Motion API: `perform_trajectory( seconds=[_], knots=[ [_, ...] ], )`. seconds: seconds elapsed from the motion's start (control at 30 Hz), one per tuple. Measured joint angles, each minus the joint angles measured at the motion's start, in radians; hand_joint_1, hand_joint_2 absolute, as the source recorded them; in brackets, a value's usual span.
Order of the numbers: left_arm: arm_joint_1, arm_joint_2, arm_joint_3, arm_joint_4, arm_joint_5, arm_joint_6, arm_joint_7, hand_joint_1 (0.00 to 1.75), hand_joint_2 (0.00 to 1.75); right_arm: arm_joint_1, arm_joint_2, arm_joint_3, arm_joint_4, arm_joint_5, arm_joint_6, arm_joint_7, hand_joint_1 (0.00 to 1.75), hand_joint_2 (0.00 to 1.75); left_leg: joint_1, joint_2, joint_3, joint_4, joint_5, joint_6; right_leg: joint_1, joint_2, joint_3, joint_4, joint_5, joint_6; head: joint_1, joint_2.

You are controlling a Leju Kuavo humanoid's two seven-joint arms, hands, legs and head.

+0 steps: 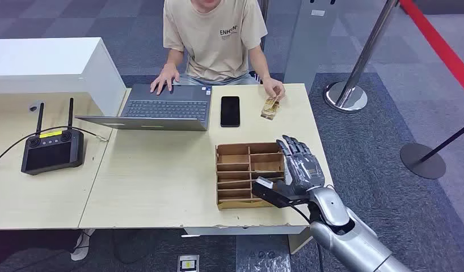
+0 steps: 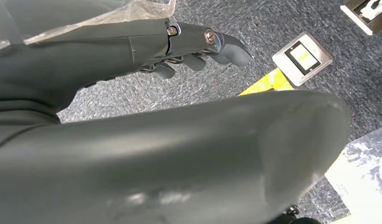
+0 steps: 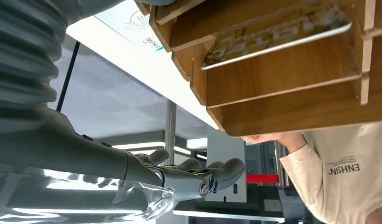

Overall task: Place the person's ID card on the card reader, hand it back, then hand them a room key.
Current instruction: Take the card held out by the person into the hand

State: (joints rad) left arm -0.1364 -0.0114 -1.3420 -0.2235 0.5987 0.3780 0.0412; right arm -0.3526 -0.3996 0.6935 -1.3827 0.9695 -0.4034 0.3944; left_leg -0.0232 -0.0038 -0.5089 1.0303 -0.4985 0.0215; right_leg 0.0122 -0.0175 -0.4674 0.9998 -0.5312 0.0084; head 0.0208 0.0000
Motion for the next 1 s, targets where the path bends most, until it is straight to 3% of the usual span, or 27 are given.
perform_trajectory(
  seconds=[0.43,1.0],
  knots=[
    [0.000,0.000,0.000,0.000,-0.017,-0.007,0.009,0.00,0.00,0.040,-0.004,-0.067,-0.057,-0.105,-0.074,-0.019,0.00,1.75,0.000,0.000,-0.001,0.000,0.000,0.000,0.000,0.000,-0.001,0.000,0.000,0.000,0.000,0.000],
    [0.000,0.000,0.000,0.000,-0.023,-0.003,0.010,0.00,0.00,0.083,-0.042,-0.156,-0.139,-0.145,-0.093,-0.027,0.00,1.75,0.000,0.000,-0.001,0.000,0.000,0.000,0.000,0.001,-0.001,0.000,0.000,0.000,0.000,0.000]
  ],
)
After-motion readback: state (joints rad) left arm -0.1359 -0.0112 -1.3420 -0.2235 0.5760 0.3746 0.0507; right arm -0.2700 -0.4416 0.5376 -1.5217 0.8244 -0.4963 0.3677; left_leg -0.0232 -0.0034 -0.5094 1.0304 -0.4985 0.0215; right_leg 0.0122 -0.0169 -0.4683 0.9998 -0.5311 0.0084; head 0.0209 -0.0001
